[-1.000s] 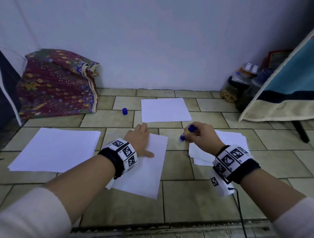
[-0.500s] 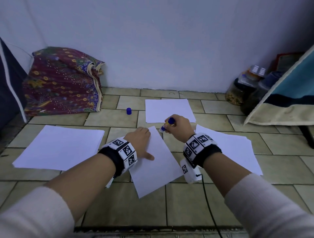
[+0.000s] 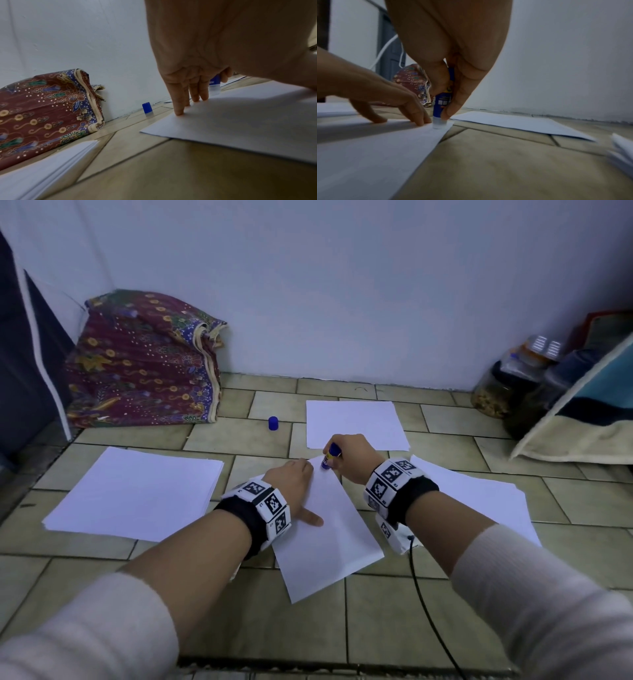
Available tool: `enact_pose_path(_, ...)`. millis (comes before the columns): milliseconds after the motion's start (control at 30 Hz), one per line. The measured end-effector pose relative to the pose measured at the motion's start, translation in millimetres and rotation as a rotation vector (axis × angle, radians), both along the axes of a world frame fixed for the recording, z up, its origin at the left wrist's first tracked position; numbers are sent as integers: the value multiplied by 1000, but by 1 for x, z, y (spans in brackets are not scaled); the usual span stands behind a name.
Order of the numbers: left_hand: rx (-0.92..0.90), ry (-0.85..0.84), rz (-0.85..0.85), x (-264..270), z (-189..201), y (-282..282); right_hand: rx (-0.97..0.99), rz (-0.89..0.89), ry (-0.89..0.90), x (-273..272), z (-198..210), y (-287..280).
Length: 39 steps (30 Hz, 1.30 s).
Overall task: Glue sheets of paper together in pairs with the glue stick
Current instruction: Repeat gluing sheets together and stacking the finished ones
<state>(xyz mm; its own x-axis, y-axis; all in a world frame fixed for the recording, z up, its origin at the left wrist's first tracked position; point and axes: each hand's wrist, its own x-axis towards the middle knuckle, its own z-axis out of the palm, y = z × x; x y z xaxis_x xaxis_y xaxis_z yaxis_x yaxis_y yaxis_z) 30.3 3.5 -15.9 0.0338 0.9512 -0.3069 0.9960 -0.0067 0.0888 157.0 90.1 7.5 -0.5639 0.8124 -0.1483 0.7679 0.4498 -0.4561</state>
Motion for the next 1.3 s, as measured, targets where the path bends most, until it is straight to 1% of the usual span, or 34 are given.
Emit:
enact_pose_path(100, 4, 20, 3, 1, 0, 1, -11, 36, -4, 13, 2, -10)
enact_pose_path(367, 4, 29, -4, 1, -2, 0, -103, 78, 82, 59, -1, -48)
enact_pose_path(533, 2, 41, -24, -1, -2, 1, -110, 169, 40, 88, 2, -68)
enact_pose_path(667, -22, 72, -63, 0, 0, 2, -131, 200, 4, 105, 7, -79)
enact_pose_path(767, -40, 74, -69, -4, 2, 5, -120, 220, -60, 113, 9, -84)
enact_pose_path(867, -58, 108, -140, -15, 6, 6, -134, 235, -139, 117, 18, -82)
enact_pose_path(900, -65, 122, -169, -21, 6, 5, -155, 222, -124, 119, 22, -78)
enact_pose_path(933, -79, 130, -188, -26, 7, 3, -188, 192, -52, 122, 27, -72)
enact_pose_path(967, -85, 124, -192, -31, 7, 2, -227, 132, 76, 124, 31, -65)
enact_pose_path(1067, -70, 79, -164, -40, 8, -6, -351, -171, 599, 122, 50, -50)
enact_pose_path(1100, -68, 67, -154, -42, 7, -11, -434, -252, 767, 119, 56, -46)
enact_pose_path(1133, -66, 61, -143, -43, 6, -16, -520, -302, 894, 114, 60, -43)
enact_pose_path(1167, -60, 71, -133, -44, 2, -21, -593, -327, 967, 109, 63, -40)
enact_pose_path(1200, -55, 91, -122, -44, -2, -26, -658, -331, 989, 104, 63, -36)
enact_pose_path(1267, -73, 107, -82, -46, -12, -36, -777, -299, 945, 94, 56, -30)
enact_pose_path(1300, -96, 85, -58, -47, -17, -39, -795, -269, 906, 87, 50, -27)
